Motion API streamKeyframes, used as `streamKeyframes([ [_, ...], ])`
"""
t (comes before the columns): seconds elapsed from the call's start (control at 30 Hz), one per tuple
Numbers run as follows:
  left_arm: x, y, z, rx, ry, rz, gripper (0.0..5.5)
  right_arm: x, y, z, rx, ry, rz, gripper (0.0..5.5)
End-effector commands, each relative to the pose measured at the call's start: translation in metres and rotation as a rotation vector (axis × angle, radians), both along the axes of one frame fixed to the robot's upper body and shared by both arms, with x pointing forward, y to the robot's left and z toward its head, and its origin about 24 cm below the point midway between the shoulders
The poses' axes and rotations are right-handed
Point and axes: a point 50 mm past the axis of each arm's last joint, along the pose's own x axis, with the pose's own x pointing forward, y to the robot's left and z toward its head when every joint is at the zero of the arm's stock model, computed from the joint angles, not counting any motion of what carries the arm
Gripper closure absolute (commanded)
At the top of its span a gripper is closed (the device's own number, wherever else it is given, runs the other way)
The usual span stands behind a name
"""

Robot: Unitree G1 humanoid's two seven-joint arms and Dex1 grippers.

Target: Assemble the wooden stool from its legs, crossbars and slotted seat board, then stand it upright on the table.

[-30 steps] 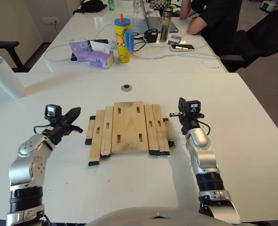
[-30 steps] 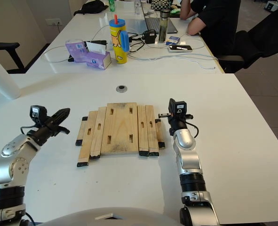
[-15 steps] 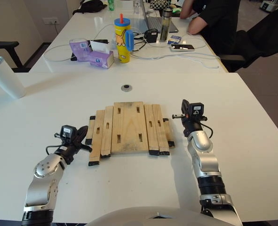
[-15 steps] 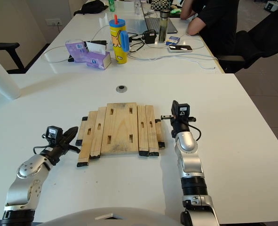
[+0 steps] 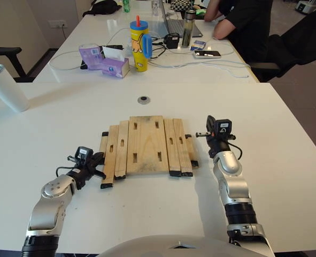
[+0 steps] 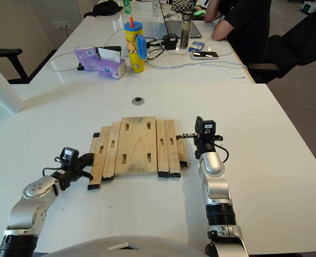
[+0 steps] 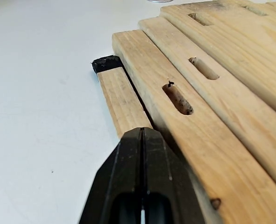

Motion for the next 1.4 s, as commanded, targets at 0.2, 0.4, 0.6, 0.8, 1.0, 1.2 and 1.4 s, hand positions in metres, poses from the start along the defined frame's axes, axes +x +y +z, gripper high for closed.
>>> streamKeyframes([
  [0.2, 0.019, 0.023, 0.005, 0.184, -0.069, 0.070, 5.48, 0.002, 0.004, 0.001, -0.011, 0.005, 0.009, 5.50],
  [0.4, 0.027, 0.007, 0.037, 0.002, -0.203, 0.016, 5.48, 0.001, 0.004, 0.001, -0.014, 0.004, 0.007, 5.50],
  [0.6, 0.024, 0.013, 0.033, 0.012, -0.160, 0.066, 5.12, 0.001, 0.005, 0.000, -0.016, 0.003, 0.008, 5.50],
  [0.8, 0.015, 0.003, 0.021, 0.000, -0.055, 0.081, 4.24, 0.001, 0.005, 0.001, -0.024, -0.001, 0.010, 5.50],
  [1.0, 0.010, 0.003, 0.012, 0.061, -0.009, 0.133, 3.38, 0.002, 0.006, 0.003, -0.031, -0.005, 0.018, 5.50],
  [1.2, 0.009, 0.002, 0.006, 0.077, 0.020, 0.168, 2.79, 0.002, 0.006, 0.003, -0.033, -0.007, 0.016, 5.50],
  [1.4, 0.007, 0.005, -0.005, 0.061, 0.091, 0.217, 3.37, 0.001, 0.005, 0.003, -0.035, -0.007, 0.014, 5.50],
])
